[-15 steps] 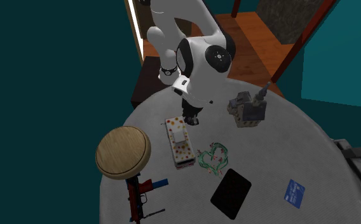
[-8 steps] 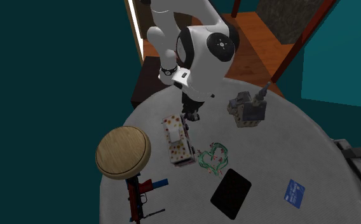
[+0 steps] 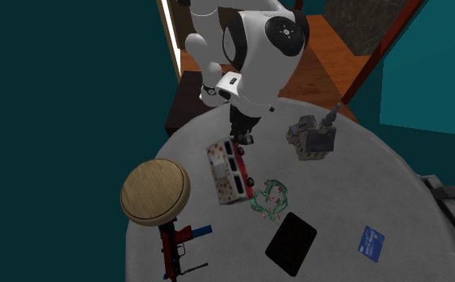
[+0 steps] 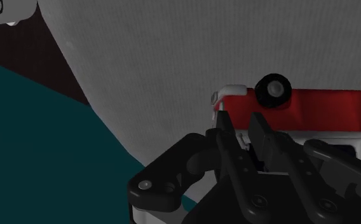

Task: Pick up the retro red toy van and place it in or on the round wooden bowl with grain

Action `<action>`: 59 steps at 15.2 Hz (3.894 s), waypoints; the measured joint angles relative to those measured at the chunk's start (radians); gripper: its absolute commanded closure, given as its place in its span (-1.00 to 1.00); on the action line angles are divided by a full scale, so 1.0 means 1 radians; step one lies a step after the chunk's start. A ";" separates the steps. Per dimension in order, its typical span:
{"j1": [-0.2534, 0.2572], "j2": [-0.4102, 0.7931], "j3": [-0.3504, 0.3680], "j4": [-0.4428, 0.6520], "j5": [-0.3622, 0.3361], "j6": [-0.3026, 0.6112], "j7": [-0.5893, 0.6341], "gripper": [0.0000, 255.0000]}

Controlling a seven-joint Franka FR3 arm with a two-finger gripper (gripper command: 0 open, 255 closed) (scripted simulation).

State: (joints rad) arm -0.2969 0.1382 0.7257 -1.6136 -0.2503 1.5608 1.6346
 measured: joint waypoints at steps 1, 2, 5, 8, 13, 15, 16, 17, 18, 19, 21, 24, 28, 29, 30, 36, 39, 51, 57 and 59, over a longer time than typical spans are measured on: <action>0.000 -0.001 0.000 0.012 0.001 -0.012 -0.004 1.00; 0.003 0.004 0.001 0.032 -0.002 -0.029 -0.004 1.00; 0.011 0.019 0.003 0.087 -0.011 -0.073 -0.005 1.00; 0.016 0.022 0.004 0.134 -0.014 -0.117 -0.011 1.00; 0.035 0.049 0.009 0.232 -0.033 -0.195 -0.011 1.00; 0.046 0.063 0.010 0.273 -0.043 -0.227 -0.010 1.00; 0.049 0.067 0.011 0.290 -0.046 -0.240 -0.010 1.00; 0.057 0.079 0.012 0.317 -0.054 -0.259 -0.010 1.00; 0.061 0.084 0.012 0.334 -0.058 -0.272 -0.010 1.00; 0.057 0.087 0.008 0.348 -0.062 -0.281 -0.022 1.00; 0.043 0.098 -0.003 0.378 -0.074 -0.296 -0.055 1.00; -0.009 0.094 -0.029 0.367 -0.076 -0.274 -0.129 1.00; -0.039 0.141 -0.058 0.454 -0.113 -0.302 -0.215 1.00; -0.040 0.161 -0.065 0.488 -0.127 -0.314 -0.233 1.00; -0.048 0.172 -0.072 0.502 -0.134 -0.315 -0.252 1.00; -0.088 0.223 -0.102 0.555 -0.166 -0.302 -0.338 1.00; -0.112 0.199 -0.101 0.486 -0.149 -0.254 -0.335 1.00; -0.175 0.085 -0.104 0.261 -0.126 -0.073 -0.315 1.00; -0.182 0.072 -0.101 0.227 -0.102 -0.057 -0.314 1.00; -0.181 0.087 -0.102 0.248 -0.103 -0.064 -0.324 -1.00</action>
State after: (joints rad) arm -0.4779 0.2256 0.6232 -1.3657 -0.3538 1.4968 1.3105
